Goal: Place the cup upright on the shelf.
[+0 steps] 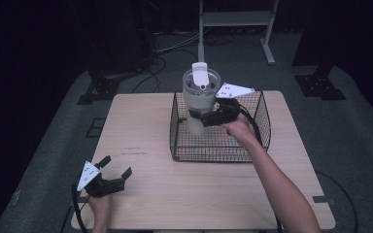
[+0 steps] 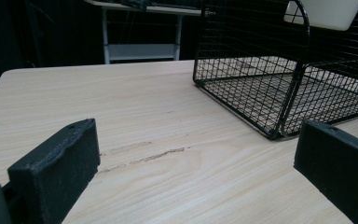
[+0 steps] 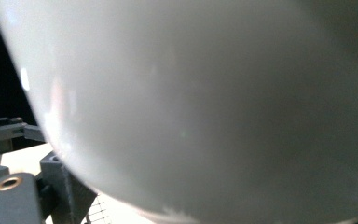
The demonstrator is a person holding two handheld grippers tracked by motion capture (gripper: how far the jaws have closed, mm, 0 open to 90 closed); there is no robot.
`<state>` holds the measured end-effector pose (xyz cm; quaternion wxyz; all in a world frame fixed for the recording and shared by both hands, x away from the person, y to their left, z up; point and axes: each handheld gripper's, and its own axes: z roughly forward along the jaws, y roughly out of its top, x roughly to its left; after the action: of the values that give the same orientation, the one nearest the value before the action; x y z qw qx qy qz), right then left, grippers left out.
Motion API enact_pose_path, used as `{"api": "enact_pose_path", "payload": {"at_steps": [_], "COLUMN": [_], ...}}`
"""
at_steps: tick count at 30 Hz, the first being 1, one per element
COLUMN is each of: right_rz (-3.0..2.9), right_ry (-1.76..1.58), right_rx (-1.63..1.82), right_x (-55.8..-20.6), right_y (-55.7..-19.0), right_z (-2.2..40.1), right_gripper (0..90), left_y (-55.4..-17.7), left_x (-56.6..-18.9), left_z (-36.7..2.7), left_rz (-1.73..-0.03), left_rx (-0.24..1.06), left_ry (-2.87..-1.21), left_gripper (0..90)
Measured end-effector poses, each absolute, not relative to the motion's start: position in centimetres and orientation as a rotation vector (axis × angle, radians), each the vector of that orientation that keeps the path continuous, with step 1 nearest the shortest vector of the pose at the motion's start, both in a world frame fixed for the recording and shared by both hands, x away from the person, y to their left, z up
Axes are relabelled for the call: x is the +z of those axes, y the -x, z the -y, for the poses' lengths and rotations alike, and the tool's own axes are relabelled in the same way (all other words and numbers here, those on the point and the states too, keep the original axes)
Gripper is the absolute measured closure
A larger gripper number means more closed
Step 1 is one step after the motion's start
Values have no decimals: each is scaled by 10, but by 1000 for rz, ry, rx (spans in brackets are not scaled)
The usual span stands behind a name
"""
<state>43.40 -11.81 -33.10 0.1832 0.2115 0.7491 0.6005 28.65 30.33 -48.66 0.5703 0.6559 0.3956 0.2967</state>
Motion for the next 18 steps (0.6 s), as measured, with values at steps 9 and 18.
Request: {"api": "enact_pose_path", "payload": {"at_steps": [9,18], "right_rz": [-2150,-2164], "right_ry": [-632,-670], "right_rx": [1680,1675], "right_x": [-349,-364], "right_y": [-451,-469], "right_z": [119,122], "right_gripper": [88,88], "left_y": [-287,-286], "left_x": [-487,-487], "left_z": [-305,-305], "left_rz": [-933,-928], "left_rx": [687,686], "left_ry": [-1528,-1531], "left_gripper": [0,0]}}
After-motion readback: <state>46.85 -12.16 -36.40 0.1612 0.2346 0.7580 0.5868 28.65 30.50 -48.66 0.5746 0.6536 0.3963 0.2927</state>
